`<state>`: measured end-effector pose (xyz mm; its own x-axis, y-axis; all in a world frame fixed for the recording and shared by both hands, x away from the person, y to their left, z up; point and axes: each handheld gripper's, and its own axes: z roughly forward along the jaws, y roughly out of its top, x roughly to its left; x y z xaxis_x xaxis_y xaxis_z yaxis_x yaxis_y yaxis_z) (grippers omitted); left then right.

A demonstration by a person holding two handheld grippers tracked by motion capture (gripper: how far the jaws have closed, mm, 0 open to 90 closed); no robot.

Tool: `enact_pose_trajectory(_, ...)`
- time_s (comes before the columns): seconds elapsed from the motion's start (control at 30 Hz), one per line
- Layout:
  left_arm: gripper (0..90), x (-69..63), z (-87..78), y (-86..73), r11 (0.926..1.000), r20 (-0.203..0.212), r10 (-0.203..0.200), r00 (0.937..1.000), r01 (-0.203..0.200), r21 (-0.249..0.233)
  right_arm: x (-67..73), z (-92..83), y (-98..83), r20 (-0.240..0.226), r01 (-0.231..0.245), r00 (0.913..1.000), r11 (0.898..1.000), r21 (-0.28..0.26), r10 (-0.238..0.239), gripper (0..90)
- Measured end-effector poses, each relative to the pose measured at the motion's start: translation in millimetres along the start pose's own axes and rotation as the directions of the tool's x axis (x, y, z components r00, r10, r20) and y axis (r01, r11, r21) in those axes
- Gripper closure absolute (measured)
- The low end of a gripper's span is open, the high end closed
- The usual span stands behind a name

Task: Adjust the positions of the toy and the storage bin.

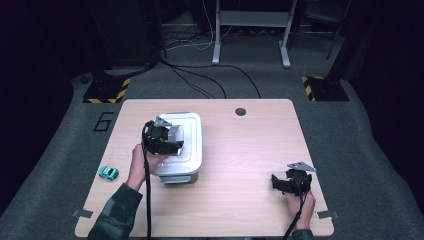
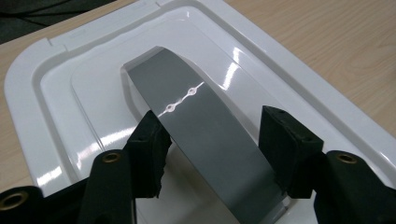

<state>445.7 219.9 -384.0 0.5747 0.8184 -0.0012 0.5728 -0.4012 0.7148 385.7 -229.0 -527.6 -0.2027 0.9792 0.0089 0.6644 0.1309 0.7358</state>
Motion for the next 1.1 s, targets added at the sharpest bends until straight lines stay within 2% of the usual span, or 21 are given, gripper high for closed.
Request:
enact_pose_trajectory(0.13, 46.3, 2.3, -1.2, -0.5, 1.0000, 0.007, 0.002, 1.0000, -0.002, 0.007, 0.3, -0.3, -0.1, 0.001, -0.004, 1.0000, 1.000, 0.001, 0.004, 9.8)
enact_pose_trajectory(0.3, 55.0, 8.0, -5.6, -4.8, 0.9999, 0.018, 0.013, 0.9998, -0.013, 0.005, 0.4, -0.4, -0.3, -0.002, -0.002, 1.0000, 1.000, -0.003, 0.002, 10.7)
enact_pose_trajectory(0.53, 60.1, 13.9, -11.9, -10.9, 0.9996, 0.054, 0.027, 0.9982, -0.027, 0.001, 0.2, -0.8, -0.4, -0.006, 0.005, 1.0000, 1.000, -0.005, -0.005, 12.1)
enact_pose_trajectory(0.67, 62.5, 19.4, -15.2, -14.6, 0.9989, 0.121, 0.046, 0.9916, -0.046, -0.001, 0.3, -1.1, -0.5, -0.006, 0.006, 1.0000, 1.000, -0.006, -0.006, 12.6)
enact_pose_trajectory(0.77, 63.6, 24.4, -18.1, -17.6, 0.9978, 0.166, 0.065, 0.9839, -0.066, 0.001, 0.6, -1.3, -0.6, -0.006, 0.003, 1.0000, 1.000, -0.005, -0.003, 12.7)
enact_pose_trajectory(0.9, 64.3, 29.2, -23.3, -22.1, 0.9952, 0.198, 0.095, 0.9756, -0.098, 0.004, 0.7, -1.4, -0.7, -0.007, 0.003, 1.0000, 1.000, -0.006, -0.003, 13.0)
enact_pose_trajectory(1.03, 64.7, 33.0, -28.4, -28.7, 0.9943, 0.229, 0.105, 0.9677, -0.107, -0.006, 0.8, -1.4, -0.8, -0.008, 0.002, 1.0000, 1.000, -0.007, -0.002, 13.2)
enact_pose_trajectory(1.1, 64.7, 33.3, -30.3, -31.3, 0.9942, 0.229, 0.107, 0.9675, -0.107, -0.012, 0.8, -1.4, -0.8, -0.007, 0.002, 1.0000, 1.000, -0.007, -0.002, 13.2)
